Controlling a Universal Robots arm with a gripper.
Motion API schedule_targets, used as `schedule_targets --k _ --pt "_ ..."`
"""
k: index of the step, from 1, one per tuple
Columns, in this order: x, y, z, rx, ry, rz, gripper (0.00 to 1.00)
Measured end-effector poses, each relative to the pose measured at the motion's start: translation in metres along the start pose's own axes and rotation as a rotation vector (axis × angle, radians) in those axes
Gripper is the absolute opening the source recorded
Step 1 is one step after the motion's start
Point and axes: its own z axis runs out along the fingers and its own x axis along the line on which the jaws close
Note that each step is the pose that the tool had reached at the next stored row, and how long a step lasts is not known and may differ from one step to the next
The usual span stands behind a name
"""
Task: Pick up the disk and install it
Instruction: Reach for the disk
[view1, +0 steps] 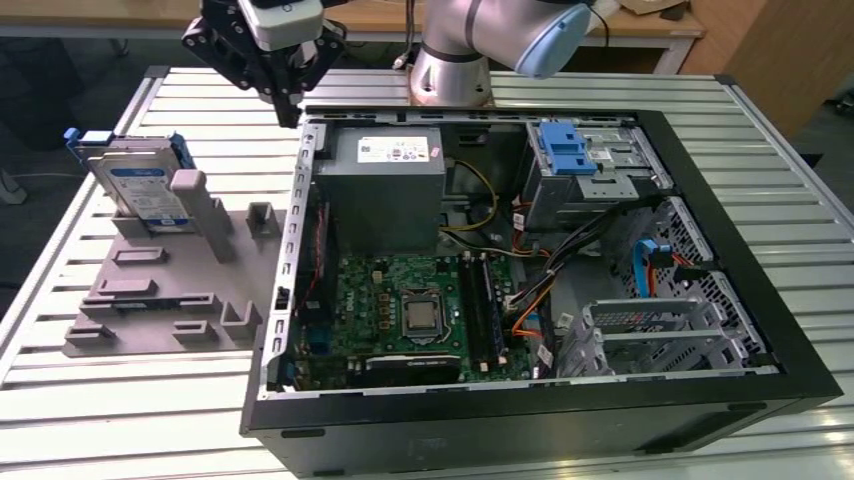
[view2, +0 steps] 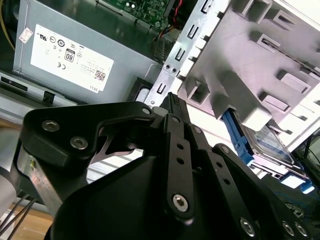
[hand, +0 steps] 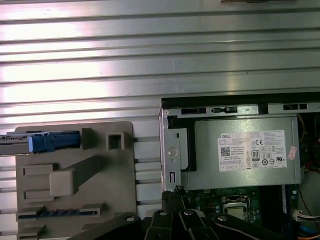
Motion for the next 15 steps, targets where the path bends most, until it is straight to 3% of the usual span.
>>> schedule_targets --k 15 --pt "0.0043 -0.0003 0.0003 0.0000 0.0000 0.000 0.11"
